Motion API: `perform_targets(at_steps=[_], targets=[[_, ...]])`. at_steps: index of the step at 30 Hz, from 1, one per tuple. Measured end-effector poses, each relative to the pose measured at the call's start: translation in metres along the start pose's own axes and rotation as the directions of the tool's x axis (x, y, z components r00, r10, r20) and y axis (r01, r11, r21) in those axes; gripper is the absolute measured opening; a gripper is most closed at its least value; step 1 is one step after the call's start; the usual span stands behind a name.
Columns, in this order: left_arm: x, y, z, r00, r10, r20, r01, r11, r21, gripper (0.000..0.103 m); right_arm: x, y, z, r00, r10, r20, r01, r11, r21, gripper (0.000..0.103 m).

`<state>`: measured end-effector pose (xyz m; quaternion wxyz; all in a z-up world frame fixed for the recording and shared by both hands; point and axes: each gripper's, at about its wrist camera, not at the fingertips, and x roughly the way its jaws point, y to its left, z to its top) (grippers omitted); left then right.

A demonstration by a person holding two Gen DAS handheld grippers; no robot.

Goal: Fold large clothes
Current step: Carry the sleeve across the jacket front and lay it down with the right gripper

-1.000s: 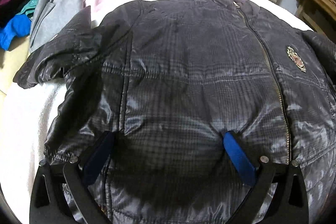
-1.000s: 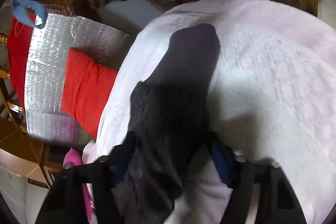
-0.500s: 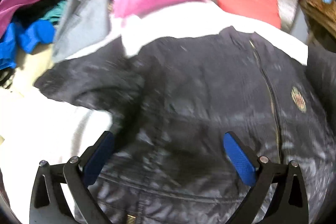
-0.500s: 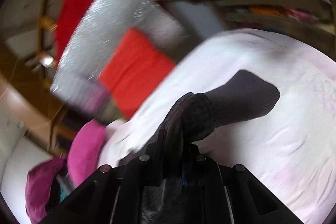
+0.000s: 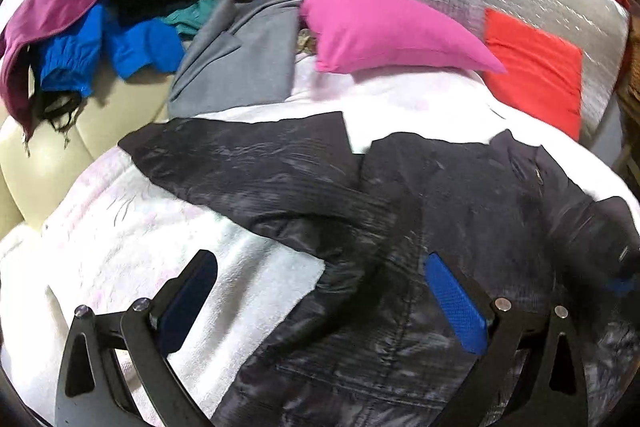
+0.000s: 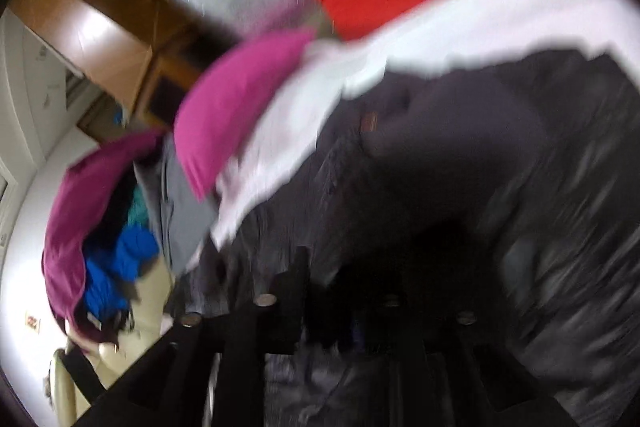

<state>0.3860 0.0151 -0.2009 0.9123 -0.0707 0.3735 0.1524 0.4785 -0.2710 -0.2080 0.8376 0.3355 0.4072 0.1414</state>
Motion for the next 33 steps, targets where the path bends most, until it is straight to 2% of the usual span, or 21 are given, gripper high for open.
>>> perform_targets(at_steps=[1, 2, 3, 7, 10, 11, 13, 14, 15, 17, 19, 20, 22, 24, 29, 31, 32, 33], targets=[[0.002, 0.004, 0.001, 1.0, -0.001, -0.005, 0.001, 1.0, -0.014, 0.103, 0.007, -0.003, -0.008, 0.999, 0.015, -0.035, -0.014, 1.0, 0.015, 0.045], [0.004, 0.005, 0.001, 1.0, -0.002, -0.007, 0.002, 1.0, -0.019, 0.103, 0.013, -0.006, -0.015, 0.997, 0.04, -0.067, -0.037, 0.998, 0.041, 0.067], [0.005, 0.006, 0.002, 1.0, -0.002, -0.008, 0.002, 1.0, -0.022, 0.103, 0.004, -0.009, -0.035, 0.995, 0.063, -0.073, -0.059, 0.997, 0.056, 0.077], [-0.001, 0.003, 0.0, 1.0, -0.03, -0.001, 0.03, 0.999, -0.023, 0.103, -0.02, -0.02, -0.049, 0.988, 0.12, -0.094, -0.116, 0.992, 0.046, 0.077], [-0.008, -0.011, -0.003, 0.996, -0.095, 0.006, 0.094, 0.996, 0.004, 0.103, -0.054, -0.027, -0.055, 0.983, 0.161, -0.091, -0.161, 0.987, 0.004, 0.077], [-0.01, -0.017, -0.004, 0.993, -0.115, 0.009, 0.115, 0.993, 0.018, 0.103, -0.068, -0.032, -0.056, 0.984, 0.163, -0.074, -0.164, 0.986, -0.009, 0.077], [-0.016, -0.034, -0.007, 0.987, -0.156, 0.024, 0.154, 0.986, 0.064, 0.103, -0.099, -0.042, -0.042, 0.987, 0.156, 0.02, -0.156, 0.988, -0.013, 0.077], [-0.019, -0.044, -0.009, 0.984, -0.178, 0.029, 0.175, 0.98, 0.091, 0.103, -0.122, -0.056, -0.035, 0.986, 0.127, 0.107, -0.128, 0.992, 0.006, 0.077], [-0.022, -0.059, -0.012, 0.975, -0.22, 0.019, 0.216, 0.968, 0.128, 0.103, -0.133, -0.063, -0.031, 0.983, 0.098, 0.156, -0.103, 0.995, 0.02, 0.077], [-0.024, -0.078, -0.017, 0.956, -0.291, -0.024, 0.291, 0.944, 0.153, 0.103, -0.153, -0.084, -0.023, 0.961, -0.008, 0.275, -0.011, 0.997, 0.07, 0.077], [-0.024, -0.093, -0.02, 0.94, -0.335, -0.058, 0.34, 0.927, 0.157, 0.103, -0.16, -0.105, -0.016, 0.927, -0.178, 0.329, 0.143, 0.981, 0.127, 0.077], [-0.025, -0.1, -0.021, 0.935, -0.347, -0.069, 0.354, 0.921, 0.161, 0.103, -0.158, -0.119, -0.011, 0.909, -0.266, 0.321, 0.215, 0.959, 0.187, 0.077], [-0.027, -0.123, -0.024, 0.924, -0.373, -0.083, 0.382, 0.906, 0.181, 0.103, -0.156, -0.136, -0.003, 0.904, -0.29, 0.313, 0.218, 0.945, 0.245, 0.077], [-0.028, -0.149, -0.025, 0.927, -0.366, -0.078, 0.374, 0.897, 0.235, 0.103, -0.151, -0.15, 0.005, 0.895, -0.322, 0.308, 0.238, 0.93, 0.28, 0.077], [-0.02, -0.185, -0.025, 0.933, -0.351, -0.074, 0.357, 0.887, 0.295, 0.103, -0.132, -0.175, 0.016, 0.907, -0.35, 0.235, 0.28, 0.916, 0.287, 0.076], [-0.011, -0.193, -0.024, 0.944, -0.32, -0.08, 0.329, 0.895, 0.302, 0.103, -0.121, -0.181, 0.017, 0.925, -0.328, 0.191, 0.269, 0.921, 0.282, 0.066], [-0.008, -0.192, -0.023, 0.946, -0.313, -0.085, 0.324, 0.898, 0.298, 0.103, -0.117, -0.183, 0.017, 0.924, -0.337, 0.178, 0.283, 0.92, 0.271, 0.052], [-0.005, -0.191, -0.022, 0.944, -0.317, -0.087, 0.329, 0.901, 0.284, 0.103, -0.108, -0.181, 0.018, 0.91, -0.385, 0.155, 0.342, 0.907, 0.248, 0.046]])
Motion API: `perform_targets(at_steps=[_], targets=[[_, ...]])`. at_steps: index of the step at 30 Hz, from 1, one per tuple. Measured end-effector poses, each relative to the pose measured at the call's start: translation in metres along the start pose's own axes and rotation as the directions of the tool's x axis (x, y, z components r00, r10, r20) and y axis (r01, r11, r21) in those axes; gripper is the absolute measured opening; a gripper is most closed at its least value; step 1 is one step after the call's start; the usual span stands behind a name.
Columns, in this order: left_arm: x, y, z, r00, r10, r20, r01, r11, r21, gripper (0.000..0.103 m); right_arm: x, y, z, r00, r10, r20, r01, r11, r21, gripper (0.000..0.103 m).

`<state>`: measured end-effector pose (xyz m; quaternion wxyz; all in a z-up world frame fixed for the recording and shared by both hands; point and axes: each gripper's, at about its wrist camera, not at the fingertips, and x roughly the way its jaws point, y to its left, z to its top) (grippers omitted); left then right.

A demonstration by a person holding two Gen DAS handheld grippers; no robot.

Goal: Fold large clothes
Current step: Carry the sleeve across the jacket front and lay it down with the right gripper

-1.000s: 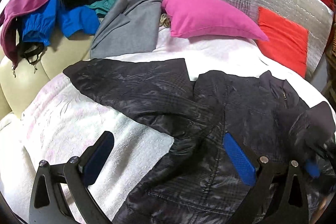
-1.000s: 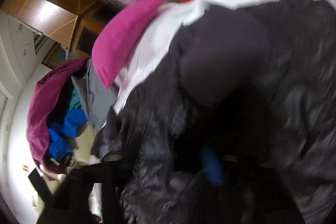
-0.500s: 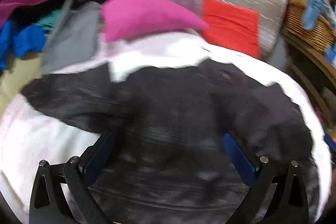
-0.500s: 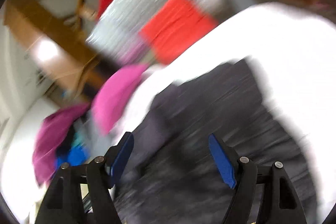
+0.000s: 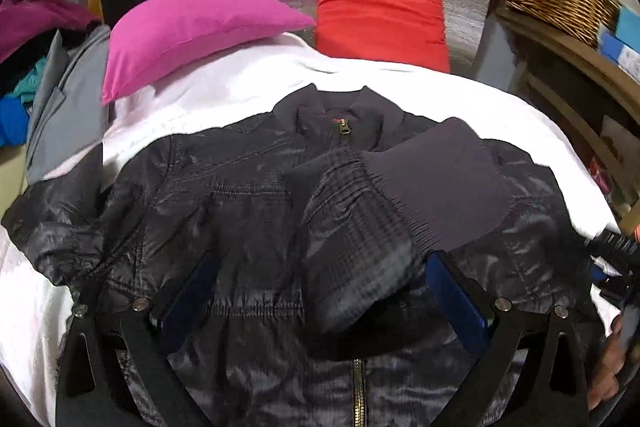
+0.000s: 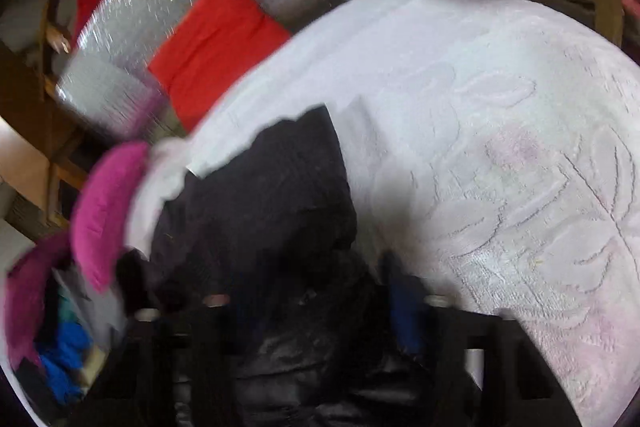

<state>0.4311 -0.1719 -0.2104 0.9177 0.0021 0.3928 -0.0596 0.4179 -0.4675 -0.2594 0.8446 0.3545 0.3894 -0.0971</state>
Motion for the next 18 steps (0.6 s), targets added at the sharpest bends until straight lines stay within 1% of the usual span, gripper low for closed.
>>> perform_targets(at_steps=[1, 2, 3, 4, 5, 6, 8, 11, 12, 14, 15, 16, 18], targets=[[0.0, 0.004, -0.001, 1.0, -0.004, 0.018, 0.004, 1.0, -0.017, 0.1, 0.004, 0.002, -0.002, 1.0, -0.029, -0.006, 0.029, 0.999, -0.022, 0.045], [0.001, 0.007, -0.001, 1.0, 0.005, 0.028, -0.005, 1.0, -0.01, 0.097, 0.007, 0.006, -0.004, 0.999, -0.052, -0.007, 0.052, 0.998, -0.043, 0.041], [0.003, 0.008, 0.001, 1.0, 0.006, 0.028, -0.006, 1.0, 0.001, 0.082, 0.007, 0.007, -0.006, 0.998, -0.06, 0.001, 0.06, 0.997, -0.05, 0.037], [0.005, 0.011, 0.003, 1.0, -0.018, 0.017, 0.018, 1.0, 0.007, 0.069, 0.004, 0.01, -0.007, 0.997, -0.069, 0.017, 0.07, 0.996, -0.059, 0.034], [0.005, 0.011, 0.003, 1.0, -0.03, 0.011, 0.03, 1.0, 0.004, 0.062, 0.001, 0.013, -0.007, 0.997, -0.069, 0.033, 0.071, 0.995, -0.066, 0.029], [0.006, 0.017, 0.005, 0.998, -0.055, -0.004, 0.055, 0.998, -0.021, 0.055, -0.001, 0.014, -0.007, 0.997, -0.066, 0.043, 0.069, 0.995, -0.066, 0.027], [0.002, 0.022, 0.004, 0.998, -0.068, -0.007, 0.068, 0.997, -0.041, 0.054, -0.007, 0.017, -0.008, 0.996, -0.062, 0.058, 0.066, 0.996, -0.066, 0.026], [-0.004, 0.033, 0.004, 0.996, -0.089, -0.022, 0.087, 0.995, -0.054, 0.054, -0.008, 0.016, -0.012, 0.992, -0.112, 0.053, 0.117, 0.989, -0.096, 0.026], [-0.007, 0.041, 0.003, 0.994, -0.108, -0.028, 0.105, 0.992, -0.07, 0.054, -0.006, 0.015, -0.013, 0.991, -0.119, 0.053, 0.124, 0.987, -0.098, 0.026], [-0.01, 0.048, 0.002, 0.992, -0.123, -0.038, 0.119, 0.99, -0.079, 0.054, -0.007, 0.015, -0.014, 0.991, -0.122, 0.057, 0.127, 0.987, -0.098, 0.026], [-0.012, 0.054, 0.001, 0.991, -0.126, -0.044, 0.122, 0.989, -0.084, 0.056, -0.007, 0.015, -0.013, 0.991, -0.123, 0.06, 0.128, 0.987, -0.094, 0.026], [-0.013, 0.062, -0.001, 0.989, -0.135, -0.057, 0.129, 0.987, -0.097, 0.06, -0.007, 0.013, -0.014, 0.99, -0.124, 0.06, 0.13, 0.987, -0.093, 0.026], [-0.014, 0.073, -0.003, 0.986, -0.152, -0.071, 0.143, 0.983, -0.117, 0.064, -0.008, 0.012, -0.015, 0.989, -0.133, 0.064, 0.139, 0.985, -0.098, 0.026]])
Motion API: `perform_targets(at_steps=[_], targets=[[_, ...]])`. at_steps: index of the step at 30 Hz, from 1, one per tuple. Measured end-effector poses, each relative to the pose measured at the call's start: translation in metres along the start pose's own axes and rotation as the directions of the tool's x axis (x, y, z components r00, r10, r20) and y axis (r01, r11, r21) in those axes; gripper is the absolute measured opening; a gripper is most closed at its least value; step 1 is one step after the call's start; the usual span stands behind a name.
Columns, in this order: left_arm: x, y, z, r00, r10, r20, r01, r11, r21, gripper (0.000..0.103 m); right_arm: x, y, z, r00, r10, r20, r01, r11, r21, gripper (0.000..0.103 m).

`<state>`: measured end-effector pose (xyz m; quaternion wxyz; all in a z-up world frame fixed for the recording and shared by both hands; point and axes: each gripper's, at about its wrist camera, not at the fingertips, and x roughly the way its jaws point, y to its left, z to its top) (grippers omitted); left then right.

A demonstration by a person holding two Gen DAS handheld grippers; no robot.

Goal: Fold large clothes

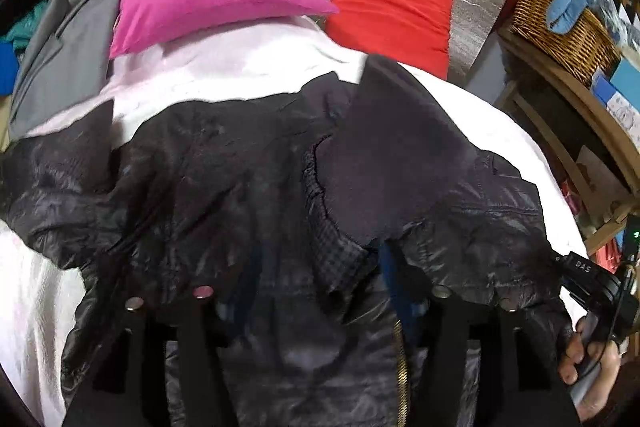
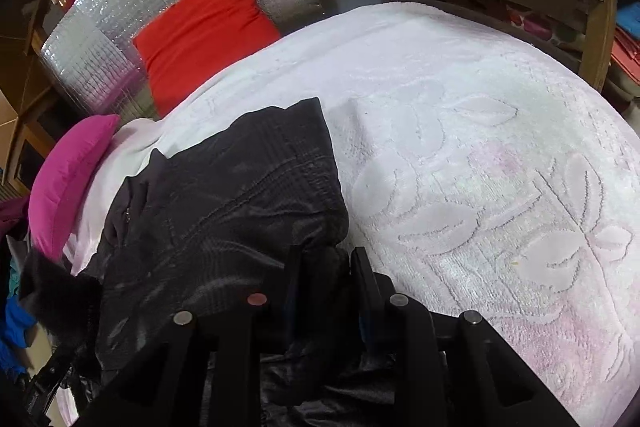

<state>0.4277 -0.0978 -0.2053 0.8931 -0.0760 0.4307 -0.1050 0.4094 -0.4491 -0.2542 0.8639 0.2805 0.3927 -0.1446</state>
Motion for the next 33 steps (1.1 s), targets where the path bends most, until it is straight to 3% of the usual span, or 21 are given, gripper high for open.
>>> perform_targets(at_steps=[7, 13, 17, 18, 20, 22, 24, 27, 31, 33], targets=[[-0.008, 0.037, 0.001, 0.998, -0.061, -0.034, 0.057, 0.994, -0.088, 0.075, 0.004, 0.005, -0.001, 1.0, -0.004, 0.002, 0.004, 1.0, 0.001, 0.026], [0.005, 0.074, 0.006, 0.991, -0.104, -0.089, 0.081, 0.969, -0.235, 0.076, 0.005, 0.0, 0.002, 0.999, 0.027, -0.02, -0.026, 0.999, 0.037, 0.03], [0.012, 0.089, 0.009, 0.99, -0.111, -0.082, 0.083, 0.954, -0.287, 0.075, 0.007, -0.005, 0.003, 0.995, 0.089, -0.042, -0.085, 0.993, 0.081, 0.059], [0.015, 0.091, 0.008, 0.991, -0.111, -0.078, 0.083, 0.952, -0.295, 0.071, 0.007, -0.004, 0.003, 0.994, 0.102, -0.042, -0.099, 0.992, 0.08, 0.06], [0.017, 0.093, 0.007, 0.991, -0.108, -0.078, 0.08, 0.951, -0.297, 0.05, 0.006, 0.001, 0.0, 0.997, 0.078, -0.023, -0.077, 0.996, 0.044, 0.058], [0.021, 0.091, 0.006, 0.99, -0.112, -0.089, 0.083, 0.954, -0.287, 0.025, 0.007, 0.007, -0.002, 0.999, 0.042, -0.025, -0.042, 0.999, -0.002, 0.042], [0.023, 0.088, 0.006, 0.988, -0.13, -0.086, 0.101, 0.954, -0.282, 0.009, 0.005, 0.009, -0.005, 1.0, 0.028, -0.008, -0.028, 0.999, -0.022, 0.032], [0.013, 0.079, 0.008, 0.99, -0.133, -0.04, 0.12, 0.963, -0.243, 0.006, -0.008, 0.01, -0.003, 0.999, 0.027, 0.045, -0.027, 0.999, -0.021, 0.022], [-0.013, 0.068, 0.015, 0.989, -0.131, 0.072, 0.141, 0.976, -0.167, 0.006, -0.025, 0.015, -0.003, 0.993, 0.031, 0.116, -0.027, 0.999, -0.034, 0.02], [-0.009, 0.068, 0.015, 0.995, -0.09, 0.048, 0.096, 0.983, -0.159, 0.006, -0.018, 0.015, -0.004, 0.996, 0.004, 0.089, 0.0, 0.999, -0.046, 0.02]])
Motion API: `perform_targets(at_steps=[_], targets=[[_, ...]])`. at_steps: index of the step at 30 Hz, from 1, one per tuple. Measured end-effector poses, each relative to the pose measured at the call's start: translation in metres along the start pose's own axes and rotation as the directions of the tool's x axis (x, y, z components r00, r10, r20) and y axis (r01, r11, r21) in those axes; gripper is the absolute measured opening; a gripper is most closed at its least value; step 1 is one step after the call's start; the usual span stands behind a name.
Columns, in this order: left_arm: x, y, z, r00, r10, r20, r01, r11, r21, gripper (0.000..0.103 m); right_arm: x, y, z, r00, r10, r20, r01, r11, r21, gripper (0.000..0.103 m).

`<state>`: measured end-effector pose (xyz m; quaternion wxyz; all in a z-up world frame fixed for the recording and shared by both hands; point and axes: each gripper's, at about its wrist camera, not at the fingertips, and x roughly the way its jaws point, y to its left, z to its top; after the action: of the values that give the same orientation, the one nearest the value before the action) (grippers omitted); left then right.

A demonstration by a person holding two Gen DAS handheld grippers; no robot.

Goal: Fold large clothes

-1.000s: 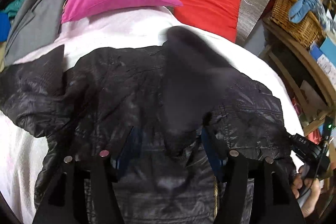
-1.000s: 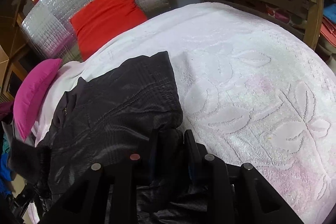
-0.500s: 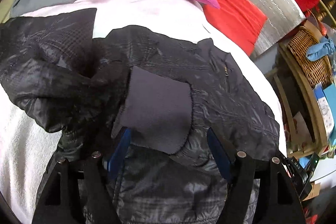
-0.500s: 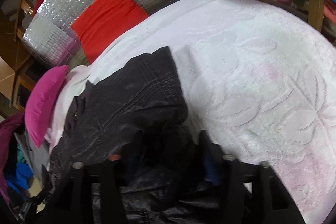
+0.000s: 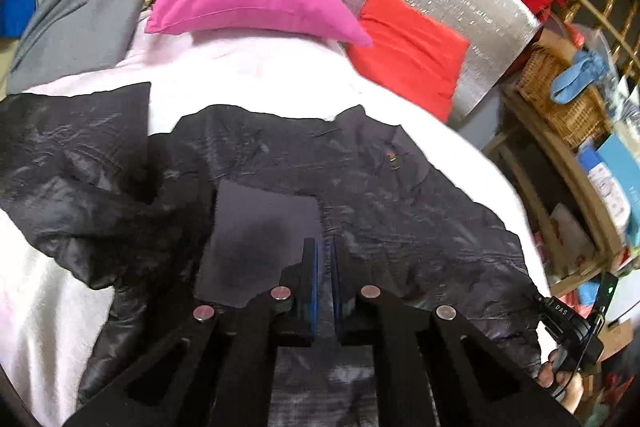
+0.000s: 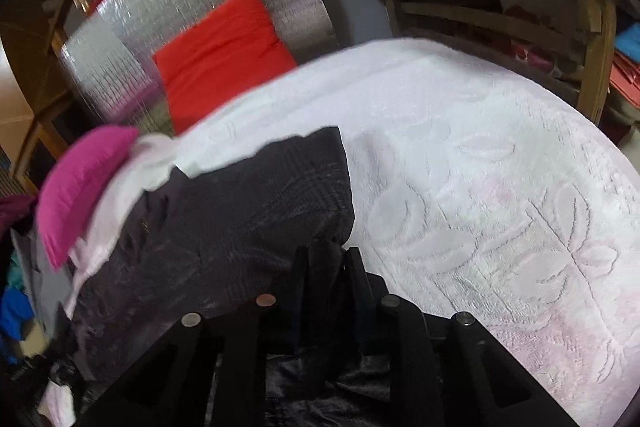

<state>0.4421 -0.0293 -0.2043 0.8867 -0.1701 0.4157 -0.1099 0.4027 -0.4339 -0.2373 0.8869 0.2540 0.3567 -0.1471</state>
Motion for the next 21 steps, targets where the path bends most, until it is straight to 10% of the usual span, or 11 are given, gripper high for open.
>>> perform_targets(at_steps=[5, 7, 9, 15, 21], targets=[[0.019, 0.011, -0.001, 0.992, 0.084, -0.099, -0.086, 0.996, -0.02, 0.011, 0.013, -0.012, 0.003, 0.996, 0.029, -0.089, -0.025, 0.998, 0.052, 0.023], [0.022, 0.016, -0.001, 0.988, 0.077, -0.136, -0.084, 0.995, -0.047, 0.059, 0.009, -0.018, 0.006, 0.994, 0.063, -0.093, -0.054, 0.994, 0.097, 0.028], [0.024, 0.022, -0.004, 0.989, 0.077, -0.127, -0.087, 0.994, -0.07, 0.077, 0.008, -0.024, 0.007, 0.991, 0.094, -0.093, -0.081, 0.987, 0.138, 0.051], [0.033, 0.024, -0.01, 0.987, 0.105, -0.121, -0.113, 0.992, -0.061, 0.074, 0.025, -0.027, 0.002, 0.984, 0.11, -0.141, -0.086, 0.982, 0.167, 0.06], [0.04, 0.025, -0.009, 0.98, 0.171, -0.104, -0.176, 0.983, -0.043, 0.027, 0.01, -0.004, 0.0, 0.998, 0.035, -0.051, -0.034, 0.999, 0.025, 0.029]])
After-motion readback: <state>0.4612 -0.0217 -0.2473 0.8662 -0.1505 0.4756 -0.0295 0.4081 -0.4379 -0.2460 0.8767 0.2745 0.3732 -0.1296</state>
